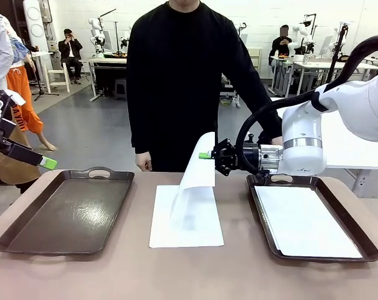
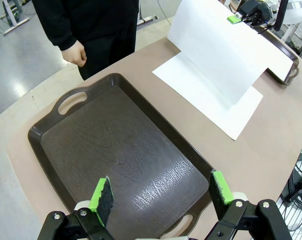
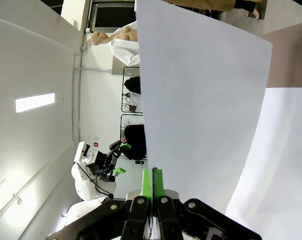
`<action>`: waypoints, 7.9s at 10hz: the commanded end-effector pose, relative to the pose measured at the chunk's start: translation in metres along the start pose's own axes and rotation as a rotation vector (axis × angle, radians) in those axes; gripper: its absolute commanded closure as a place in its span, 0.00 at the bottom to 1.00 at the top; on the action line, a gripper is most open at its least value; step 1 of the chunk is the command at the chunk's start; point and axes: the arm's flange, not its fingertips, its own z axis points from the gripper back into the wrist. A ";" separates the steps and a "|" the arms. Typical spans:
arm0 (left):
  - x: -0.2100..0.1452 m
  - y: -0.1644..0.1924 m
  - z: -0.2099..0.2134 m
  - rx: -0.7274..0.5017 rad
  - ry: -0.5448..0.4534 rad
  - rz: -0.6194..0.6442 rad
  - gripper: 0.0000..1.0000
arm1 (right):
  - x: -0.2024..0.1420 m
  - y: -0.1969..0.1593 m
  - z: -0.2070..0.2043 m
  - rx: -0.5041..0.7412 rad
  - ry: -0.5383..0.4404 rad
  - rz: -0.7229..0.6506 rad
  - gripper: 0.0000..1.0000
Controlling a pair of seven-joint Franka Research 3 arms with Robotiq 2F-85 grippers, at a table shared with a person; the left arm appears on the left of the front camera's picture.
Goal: Sort the A4 documents.
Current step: Place the A4 Paper in the designated Handle tray, then receive the A4 Paper.
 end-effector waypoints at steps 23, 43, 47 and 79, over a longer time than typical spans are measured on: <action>-0.002 0.003 -0.002 -0.016 -0.013 -0.012 0.00 | -0.010 -0.051 0.303 -0.077 0.154 0.017 0.99; -0.002 0.003 -0.002 -0.016 -0.013 -0.012 0.00 | -0.027 -0.020 0.303 -0.859 0.056 0.043 0.71; -0.002 0.003 -0.002 -0.016 -0.013 -0.012 0.00 | -0.035 0.002 0.299 -1.042 0.060 0.034 0.32; -0.002 0.003 -0.002 -0.016 -0.013 -0.012 0.00 | -0.087 0.162 0.197 -0.812 0.387 0.904 0.00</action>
